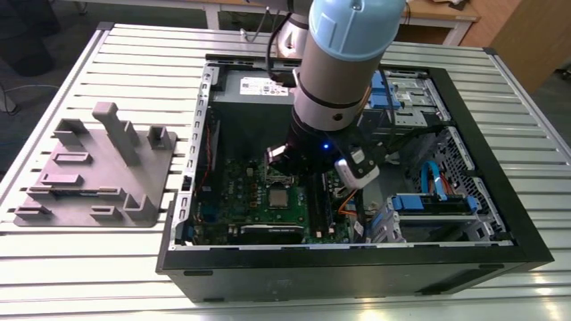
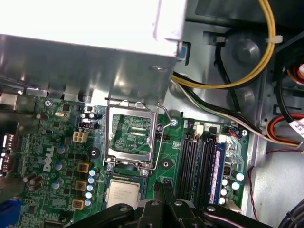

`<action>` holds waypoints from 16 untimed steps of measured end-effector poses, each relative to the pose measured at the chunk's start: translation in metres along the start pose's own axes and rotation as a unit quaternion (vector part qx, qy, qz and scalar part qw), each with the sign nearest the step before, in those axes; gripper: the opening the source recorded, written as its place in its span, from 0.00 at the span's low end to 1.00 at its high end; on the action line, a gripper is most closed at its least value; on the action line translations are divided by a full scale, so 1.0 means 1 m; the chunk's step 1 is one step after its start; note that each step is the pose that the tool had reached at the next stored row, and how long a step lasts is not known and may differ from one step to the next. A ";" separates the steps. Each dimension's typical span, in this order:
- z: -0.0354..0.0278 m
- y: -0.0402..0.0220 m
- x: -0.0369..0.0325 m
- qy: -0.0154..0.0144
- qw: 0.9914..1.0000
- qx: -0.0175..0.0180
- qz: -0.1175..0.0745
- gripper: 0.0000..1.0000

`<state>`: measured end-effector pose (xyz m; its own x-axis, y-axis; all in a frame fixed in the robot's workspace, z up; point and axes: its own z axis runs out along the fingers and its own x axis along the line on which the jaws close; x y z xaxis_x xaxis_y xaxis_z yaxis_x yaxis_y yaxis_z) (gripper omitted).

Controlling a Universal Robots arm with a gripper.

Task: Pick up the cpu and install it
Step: 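Close the cpu cover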

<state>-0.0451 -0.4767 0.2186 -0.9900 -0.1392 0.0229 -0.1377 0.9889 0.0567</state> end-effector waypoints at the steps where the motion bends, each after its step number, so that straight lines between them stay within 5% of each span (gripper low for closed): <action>1: 0.0004 0.0006 -0.0001 0.000 1.000 0.000 -0.003 0.11; 16: 0.0041 0.0045 -0.0014 0.000 1.000 -0.002 -0.007 0.11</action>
<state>-0.0445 -0.4718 0.2147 -0.9879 -0.1534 0.0223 -0.1518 0.9866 0.0602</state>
